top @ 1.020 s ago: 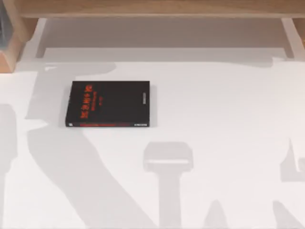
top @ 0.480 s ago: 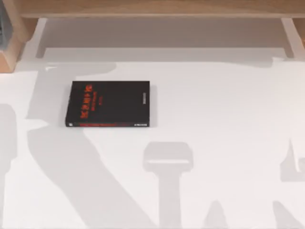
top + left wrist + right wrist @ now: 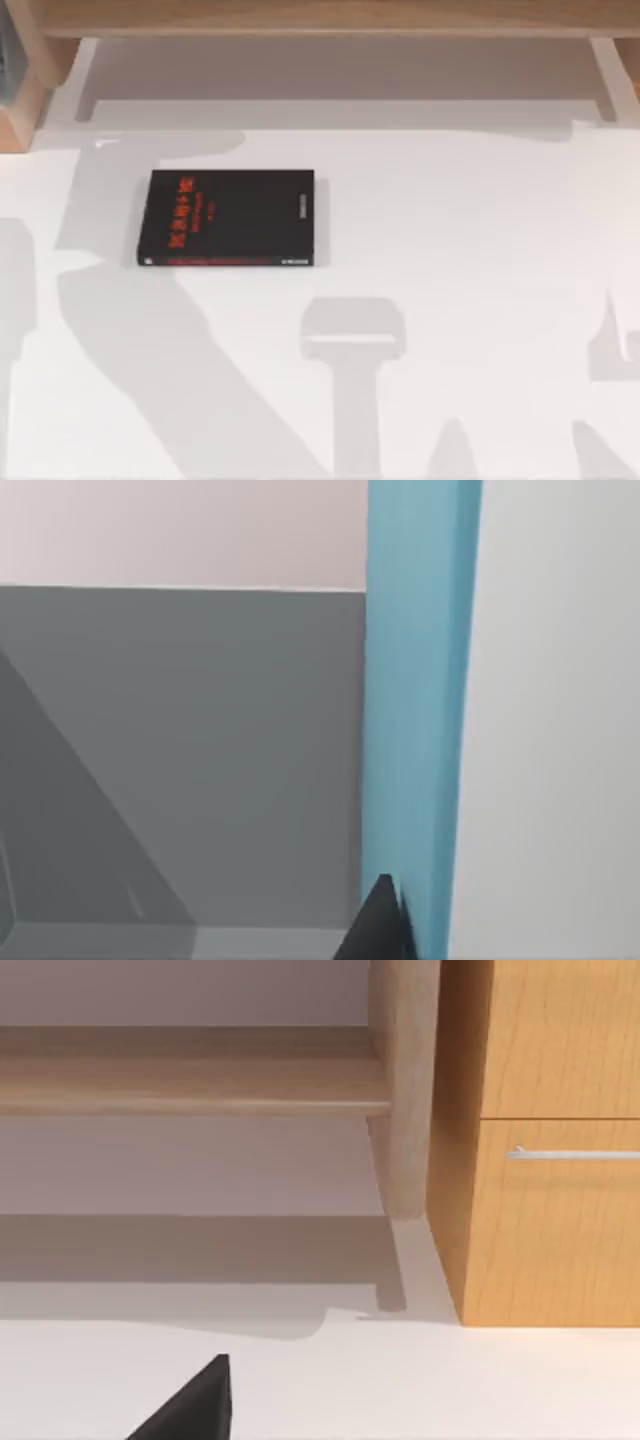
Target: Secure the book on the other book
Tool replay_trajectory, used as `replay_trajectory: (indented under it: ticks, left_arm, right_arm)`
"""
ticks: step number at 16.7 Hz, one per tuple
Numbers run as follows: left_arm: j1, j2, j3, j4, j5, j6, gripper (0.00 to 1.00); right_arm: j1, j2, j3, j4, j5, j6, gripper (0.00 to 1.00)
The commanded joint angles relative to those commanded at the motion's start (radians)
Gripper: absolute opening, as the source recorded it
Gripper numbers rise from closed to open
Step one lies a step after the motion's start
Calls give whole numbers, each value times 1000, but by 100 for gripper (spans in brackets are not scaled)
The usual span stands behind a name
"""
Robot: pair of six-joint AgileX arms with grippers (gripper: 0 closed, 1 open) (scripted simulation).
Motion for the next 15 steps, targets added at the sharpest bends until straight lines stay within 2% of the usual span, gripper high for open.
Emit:
replay_trajectory:
  ticks: [9,15]
  left_arm:
    - [3,-48,-32,-11,7,11,0]
    - [-48,-304,-181,131,-22,227,0]
  right_arm:
    - [0,0,0,0,0,0,100]
    - [0,0,0,0,0,0,100]
